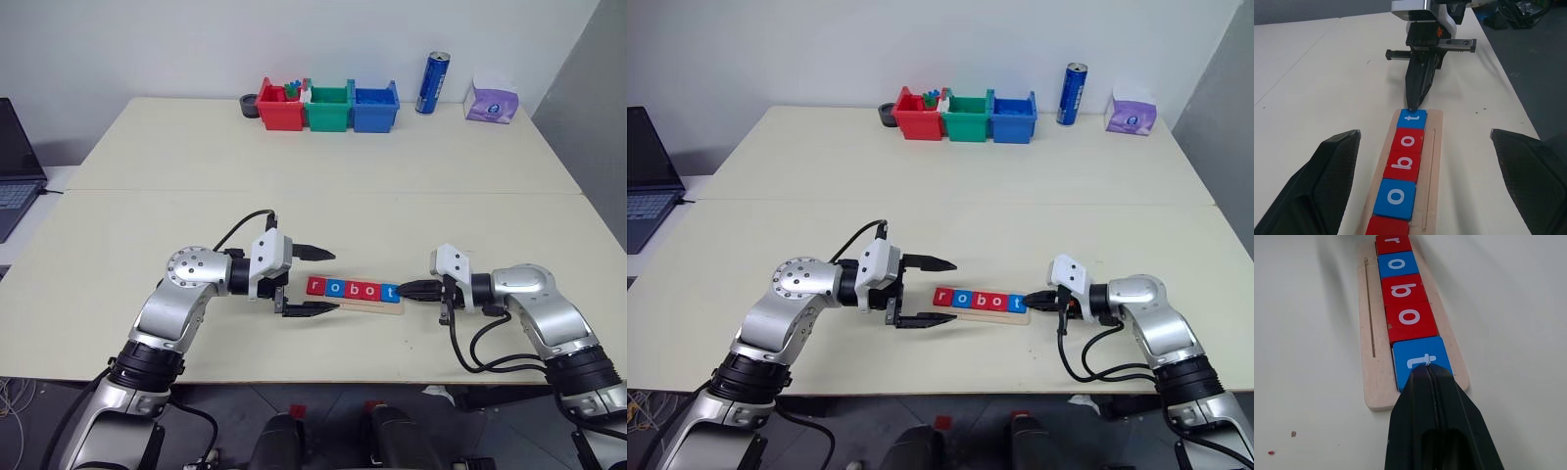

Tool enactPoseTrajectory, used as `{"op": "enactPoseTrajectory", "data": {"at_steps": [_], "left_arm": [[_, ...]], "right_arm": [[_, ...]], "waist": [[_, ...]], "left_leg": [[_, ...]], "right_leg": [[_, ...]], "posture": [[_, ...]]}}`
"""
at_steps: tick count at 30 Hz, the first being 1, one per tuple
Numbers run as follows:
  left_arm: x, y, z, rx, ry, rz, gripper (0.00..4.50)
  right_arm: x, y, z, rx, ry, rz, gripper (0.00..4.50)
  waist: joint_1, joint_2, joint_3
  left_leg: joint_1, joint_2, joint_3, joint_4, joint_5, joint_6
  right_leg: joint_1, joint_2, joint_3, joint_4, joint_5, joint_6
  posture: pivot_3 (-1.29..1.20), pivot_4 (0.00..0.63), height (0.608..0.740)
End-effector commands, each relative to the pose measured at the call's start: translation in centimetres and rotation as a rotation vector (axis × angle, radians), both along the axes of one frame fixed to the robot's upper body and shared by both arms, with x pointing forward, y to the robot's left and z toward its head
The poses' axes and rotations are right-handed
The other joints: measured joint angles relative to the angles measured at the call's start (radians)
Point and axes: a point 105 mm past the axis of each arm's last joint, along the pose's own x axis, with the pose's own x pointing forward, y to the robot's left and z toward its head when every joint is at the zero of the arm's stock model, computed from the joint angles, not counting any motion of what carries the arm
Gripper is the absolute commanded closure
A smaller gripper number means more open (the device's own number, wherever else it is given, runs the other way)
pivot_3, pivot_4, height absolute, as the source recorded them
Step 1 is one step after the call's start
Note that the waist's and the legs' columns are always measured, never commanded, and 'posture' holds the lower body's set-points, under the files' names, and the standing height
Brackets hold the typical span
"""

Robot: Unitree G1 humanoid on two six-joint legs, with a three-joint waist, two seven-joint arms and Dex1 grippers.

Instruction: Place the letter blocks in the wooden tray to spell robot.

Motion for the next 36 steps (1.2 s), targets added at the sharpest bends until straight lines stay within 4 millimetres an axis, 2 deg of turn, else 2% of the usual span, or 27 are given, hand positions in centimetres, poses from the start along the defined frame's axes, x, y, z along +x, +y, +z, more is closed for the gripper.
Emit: {"op": "enactPoseTrajectory", "data": {"at_steps": [1,6,11,12,15,18,25,32,36], "left_arm": [[-0.1,0.1,1.1,-0.020,-0.047,-0.004,0.00],[0.0,0.4,1.0,-0.014,-0.050,0.007,0.00],[0.1,2.2,1.0,-0.013,-0.033,0.082,0.00],[0.0,2.8,0.8,-0.010,-0.026,0.104,0.00],[-0.5,4.5,0.4,-0.001,-0.006,0.168,0.00],[-0.9,5.5,-0.1,0.005,0.009,0.218,0.00],[-1.7,6.3,-0.3,-0.021,0.033,0.305,0.00],[-3.9,6.6,-1.2,-0.112,0.103,0.479,0.00],[-4.7,6.4,-1.6,-0.238,0.175,0.663,0.00]], "right_arm": [[0.4,0.0,1.3,0.007,-0.047,0.004,4.48],[0.2,-0.8,2.5,0.015,-0.056,-0.013,4.48],[-1.1,-1.1,3.9,0.050,-0.046,-0.050,4.48],[-1.7,-1.1,4.2,0.061,-0.036,-0.052,4.32],[-3.4,-0.8,4.6,0.075,-0.023,-0.056,3.59],[-4.4,-0.5,4.6,0.083,-0.011,-0.069,2.57],[-5.1,0.3,4.3,0.091,-0.016,-0.084,0.02],[-5.7,0.9,4.4,0.118,-0.062,-0.210,0.02],[-5.0,-0.4,4.2,0.109,-0.133,-0.463,0.02]], "waist": [[0.000,0.000,0.000],[0.000,0.000,0.000],[-0.001,0.000,0.000],[0.000,0.000,0.000],[-0.001,0.000,0.000],[0.000,0.000,0.000],[0.001,0.000,0.000],[0.000,0.000,0.000],[0.001,-0.001,0.000]], "left_leg": [[0.000,0.000,0.000,0.000,0.000,0.000],[0.000,0.000,0.000,0.000,0.000,0.000],[0.000,0.000,-0.001,0.000,0.000,0.000],[0.000,0.001,-0.001,0.000,0.000,0.000],[0.000,0.001,-0.002,-0.001,0.000,0.000],[0.000,0.001,-0.002,-0.001,0.000,0.000],[0.001,0.001,-0.001,0.000,0.000,0.000],[0.001,0.002,-0.002,-0.001,0.000,0.000],[0.001,0.003,-0.004,0.000,0.000,0.000]], "right_leg": [[0.000,0.000,0.000,0.000,0.000,0.000],[0.000,0.000,0.000,0.000,0.000,0.000],[0.000,0.000,0.000,0.000,0.000,0.000],[0.000,0.000,0.000,0.000,0.000,0.000],[0.000,0.000,0.000,0.000,0.000,0.000],[0.000,-0.001,0.000,0.000,0.000,0.000],[0.001,-0.001,0.000,0.000,0.000,0.001],[0.001,-0.001,0.002,-0.001,0.000,0.001],[0.002,-0.003,0.003,0.000,0.000,0.001]], "posture": [[0.00,0.150,0.740],[0.00,0.150,0.740],[0.00,0.150,0.740],[0.00,0.150,0.740],[0.00,0.150,0.740],[0.00,0.150,0.740],[0.00,0.150,0.740],[0.00,0.150,0.740],[0.00,0.150,0.740]]}}
